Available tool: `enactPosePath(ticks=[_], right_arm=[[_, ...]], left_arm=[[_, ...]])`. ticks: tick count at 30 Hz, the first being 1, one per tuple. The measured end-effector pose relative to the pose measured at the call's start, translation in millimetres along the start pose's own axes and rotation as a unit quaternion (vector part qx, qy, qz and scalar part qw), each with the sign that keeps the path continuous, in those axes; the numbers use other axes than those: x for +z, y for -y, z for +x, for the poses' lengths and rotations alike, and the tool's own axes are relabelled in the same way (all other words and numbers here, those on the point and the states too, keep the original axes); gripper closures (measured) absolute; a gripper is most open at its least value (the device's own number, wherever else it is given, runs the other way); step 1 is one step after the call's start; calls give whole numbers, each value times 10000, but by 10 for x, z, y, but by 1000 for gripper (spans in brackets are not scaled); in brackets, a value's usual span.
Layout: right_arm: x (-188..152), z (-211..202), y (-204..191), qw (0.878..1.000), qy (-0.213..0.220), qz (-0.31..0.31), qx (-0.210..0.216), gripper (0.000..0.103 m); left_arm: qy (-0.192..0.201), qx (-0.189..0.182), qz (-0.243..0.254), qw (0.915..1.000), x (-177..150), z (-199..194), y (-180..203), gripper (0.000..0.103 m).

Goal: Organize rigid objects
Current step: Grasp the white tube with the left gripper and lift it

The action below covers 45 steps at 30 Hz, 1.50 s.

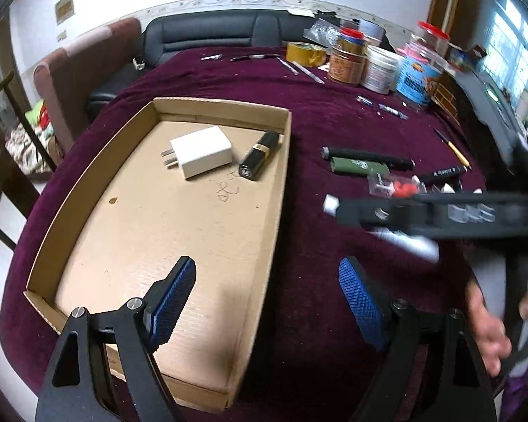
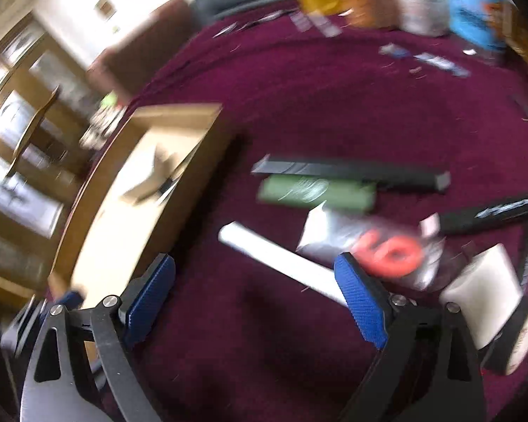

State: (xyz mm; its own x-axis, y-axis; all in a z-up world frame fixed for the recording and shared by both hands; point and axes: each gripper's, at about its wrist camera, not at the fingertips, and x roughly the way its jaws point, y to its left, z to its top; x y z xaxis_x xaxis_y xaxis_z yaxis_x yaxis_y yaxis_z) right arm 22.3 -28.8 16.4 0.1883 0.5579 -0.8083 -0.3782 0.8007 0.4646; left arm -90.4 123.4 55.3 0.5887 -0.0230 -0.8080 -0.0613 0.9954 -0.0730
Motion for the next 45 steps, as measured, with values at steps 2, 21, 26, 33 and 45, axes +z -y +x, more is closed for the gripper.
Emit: enactPosePath(ticks=[2, 21, 26, 33, 45], right_arm=[[-54, -79, 7, 9991, 62, 123, 398, 10], [-542, -1200, 824, 9737, 1735, 1074, -1013, 11], [-685, -1453, 1037, 9664, 1894, 1285, -1174, 10], [-757, -1466, 1211, 9649, 1839, 1370, -1278, 11], [-802, -1304, 1064, 9669, 1550, 584, -1943, 12]], left_arm=[[45, -18, -107, 9999, 5, -25, -59, 24], [-1126, -762, -31, 9907, -52, 491, 746, 24], [-687, -93, 813, 9943, -50, 559, 1050, 80], [-761, -636, 777, 9920, -117, 476, 953, 92], [-414, -975, 952, 9898, -204, 324, 845, 92]])
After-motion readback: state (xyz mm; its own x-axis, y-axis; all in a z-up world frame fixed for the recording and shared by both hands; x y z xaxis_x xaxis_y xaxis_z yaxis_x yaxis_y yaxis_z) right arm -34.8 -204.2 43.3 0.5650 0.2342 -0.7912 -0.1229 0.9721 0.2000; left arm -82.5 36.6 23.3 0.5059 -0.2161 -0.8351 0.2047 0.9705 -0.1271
